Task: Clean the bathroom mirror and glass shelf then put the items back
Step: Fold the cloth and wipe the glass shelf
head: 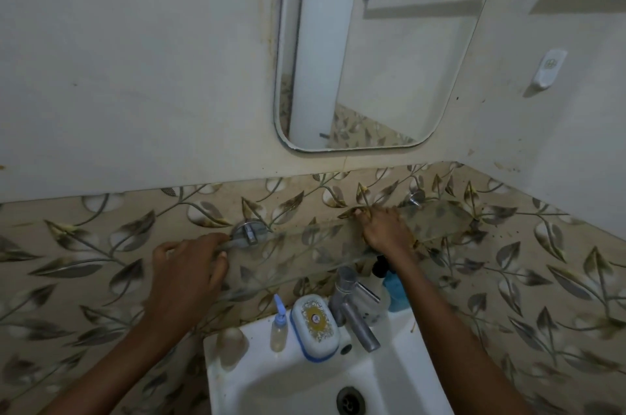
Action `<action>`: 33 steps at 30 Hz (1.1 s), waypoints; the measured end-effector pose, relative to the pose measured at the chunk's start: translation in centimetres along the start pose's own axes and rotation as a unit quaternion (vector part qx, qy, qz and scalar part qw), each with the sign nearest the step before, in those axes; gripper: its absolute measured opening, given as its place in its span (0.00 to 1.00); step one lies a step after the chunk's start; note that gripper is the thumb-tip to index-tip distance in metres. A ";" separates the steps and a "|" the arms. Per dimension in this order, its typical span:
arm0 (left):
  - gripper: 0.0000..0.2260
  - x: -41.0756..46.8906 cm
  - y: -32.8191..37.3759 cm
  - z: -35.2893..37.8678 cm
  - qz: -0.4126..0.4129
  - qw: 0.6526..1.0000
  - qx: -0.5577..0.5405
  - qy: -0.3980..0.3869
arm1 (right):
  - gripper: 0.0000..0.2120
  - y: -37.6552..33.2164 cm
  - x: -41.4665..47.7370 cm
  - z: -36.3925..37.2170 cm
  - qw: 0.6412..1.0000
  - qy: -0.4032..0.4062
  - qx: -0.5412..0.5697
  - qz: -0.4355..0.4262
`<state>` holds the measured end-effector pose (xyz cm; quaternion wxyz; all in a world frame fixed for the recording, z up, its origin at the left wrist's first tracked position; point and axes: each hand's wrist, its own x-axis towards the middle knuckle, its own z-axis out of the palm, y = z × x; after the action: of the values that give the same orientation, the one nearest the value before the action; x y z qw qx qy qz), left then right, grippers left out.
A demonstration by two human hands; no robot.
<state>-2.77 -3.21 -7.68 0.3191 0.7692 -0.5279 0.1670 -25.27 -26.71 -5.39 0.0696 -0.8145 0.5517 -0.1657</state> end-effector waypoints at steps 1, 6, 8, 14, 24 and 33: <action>0.21 0.0 0.0 0.0 -0.003 1.000 -0.002 0.000 | 0.25 -0.9 -0.6 0.3 1.000 -0.004 -0.001 -0.008; 0.22 0.0 0.1 0.0 -0.013 1.000 -0.016 -0.006 | 0.23 -5.6 -3.5 1.2 0.998 -0.013 0.017 -0.052; 0.22 0.0 0.1 -0.2 -0.013 1.000 -0.022 -0.003 | 0.22 -7.4 -4.7 1.5 0.997 -0.017 0.022 -0.071; 0.26 0.0 0.4 -0.9 -0.026 0.998 -0.058 -0.030 | 0.24 -11.1 -7.3 2.9 0.990 -0.023 0.057 -0.127; 0.22 -1.7 -3.0 -4.4 -0.062 0.991 -0.118 0.021 | 0.41 -16.6 -11.8 4.8 0.971 0.055 0.113 -0.204; 0.13 -3.4 -6.2 -6.9 -0.136 0.981 -0.135 0.030 | 0.39 -21.8 -14.2 5.3 0.960 -0.006 0.102 -0.259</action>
<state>2.17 5.26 -6.57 0.4555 0.7782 -0.4263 0.0719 -9.11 -5.68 -6.58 0.1106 -0.9191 0.3010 -0.2287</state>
